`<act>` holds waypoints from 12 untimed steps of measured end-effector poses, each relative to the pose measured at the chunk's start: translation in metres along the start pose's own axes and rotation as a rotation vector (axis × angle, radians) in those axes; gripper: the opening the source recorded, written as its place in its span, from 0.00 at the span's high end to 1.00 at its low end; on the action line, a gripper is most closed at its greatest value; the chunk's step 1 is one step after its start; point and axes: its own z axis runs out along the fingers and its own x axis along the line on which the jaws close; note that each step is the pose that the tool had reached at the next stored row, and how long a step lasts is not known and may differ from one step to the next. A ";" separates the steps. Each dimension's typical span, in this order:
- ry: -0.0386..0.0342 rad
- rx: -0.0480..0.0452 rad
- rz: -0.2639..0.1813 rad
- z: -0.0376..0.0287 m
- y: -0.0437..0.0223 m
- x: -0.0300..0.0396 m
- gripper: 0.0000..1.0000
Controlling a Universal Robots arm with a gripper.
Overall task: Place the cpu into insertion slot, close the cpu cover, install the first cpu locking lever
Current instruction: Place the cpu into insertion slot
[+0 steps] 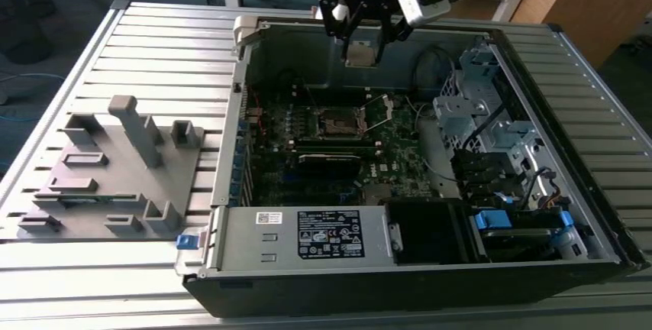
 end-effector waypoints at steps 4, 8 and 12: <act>0.0000 0.0004 0.000 0.0043 -0.0004 -0.0001 0.46; 0.0000 0.0006 0.000 0.0063 -0.0006 -0.0001 0.46; -0.0001 0.0003 0.000 0.0073 -0.0007 -0.0001 0.46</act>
